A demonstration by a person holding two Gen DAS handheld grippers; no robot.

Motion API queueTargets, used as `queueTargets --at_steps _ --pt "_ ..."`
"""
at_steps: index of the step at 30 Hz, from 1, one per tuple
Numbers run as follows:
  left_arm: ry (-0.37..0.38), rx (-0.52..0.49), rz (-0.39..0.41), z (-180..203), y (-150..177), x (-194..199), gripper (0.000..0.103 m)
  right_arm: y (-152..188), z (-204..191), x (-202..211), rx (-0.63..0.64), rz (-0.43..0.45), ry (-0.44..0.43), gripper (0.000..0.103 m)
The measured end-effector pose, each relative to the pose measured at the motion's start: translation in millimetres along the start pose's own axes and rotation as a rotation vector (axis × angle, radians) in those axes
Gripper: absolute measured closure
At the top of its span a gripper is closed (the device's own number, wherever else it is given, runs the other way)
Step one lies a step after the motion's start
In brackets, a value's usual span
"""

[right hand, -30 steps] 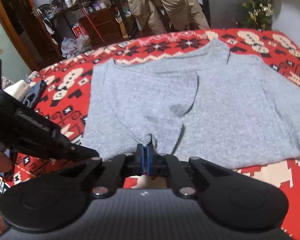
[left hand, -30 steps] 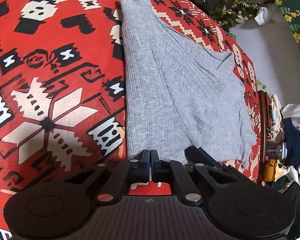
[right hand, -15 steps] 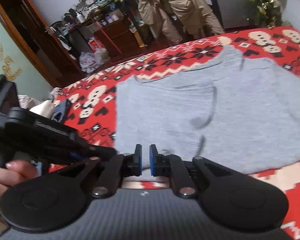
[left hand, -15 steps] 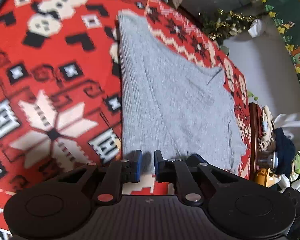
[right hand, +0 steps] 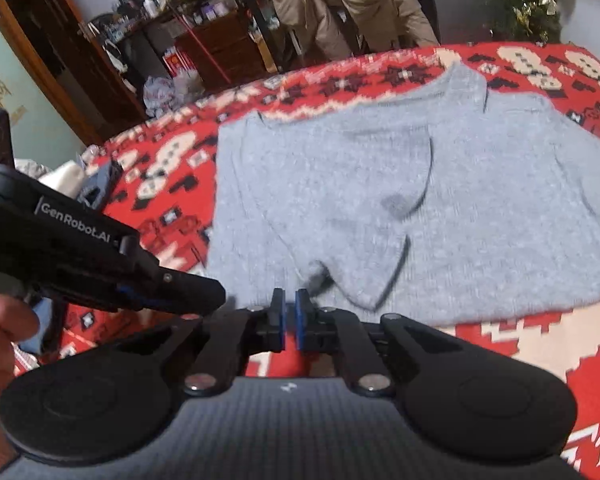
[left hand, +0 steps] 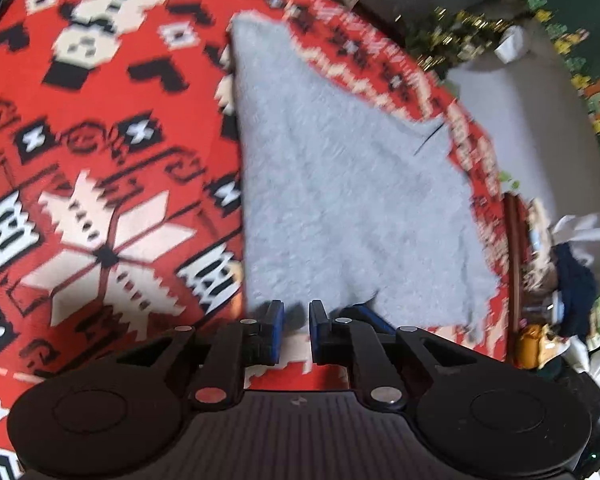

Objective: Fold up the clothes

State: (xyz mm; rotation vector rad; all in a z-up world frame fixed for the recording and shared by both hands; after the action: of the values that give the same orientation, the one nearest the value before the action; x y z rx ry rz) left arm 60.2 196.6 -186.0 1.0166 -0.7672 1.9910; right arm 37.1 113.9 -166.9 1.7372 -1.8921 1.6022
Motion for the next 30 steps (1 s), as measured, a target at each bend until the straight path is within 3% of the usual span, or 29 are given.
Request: queueTargets --at_steps 7,13,17,21,30 --pt "-0.041 -0.009 -0.029 2 0 -18 0.089 1 -9 -20 0.035 -0.017 0.015 0.094" --pt "-0.034 -0.043 -0.014 6 1 -16 0.087 5 -6 -5 0.066 -0.039 -0.001 0.093" --pt "0.023 0.001 0.05 3 -9 -5 0.084 -12 3 10 0.069 0.035 0.035 0.09" --pt "0.049 0.042 0.108 1 -23 -3 0.084 -27 24 13 -0.006 0.088 0.085 0.087" --pt "0.032 0.027 0.143 7 -35 -8 0.084 -19 50 4 0.007 0.035 0.148 0.088"
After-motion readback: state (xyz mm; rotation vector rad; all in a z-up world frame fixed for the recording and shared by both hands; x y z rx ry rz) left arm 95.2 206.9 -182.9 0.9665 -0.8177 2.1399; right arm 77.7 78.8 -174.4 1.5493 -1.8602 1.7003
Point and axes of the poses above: each gripper's, at about its wrist camera, not at the fingertips, and x roughly against the way its jaws point, z to its right, y to its underside, the point moved 8 cm from there along -x, roughly the way its jaws point, and after that the axes turned 6 degrees about -y, right-handed, at the moved point
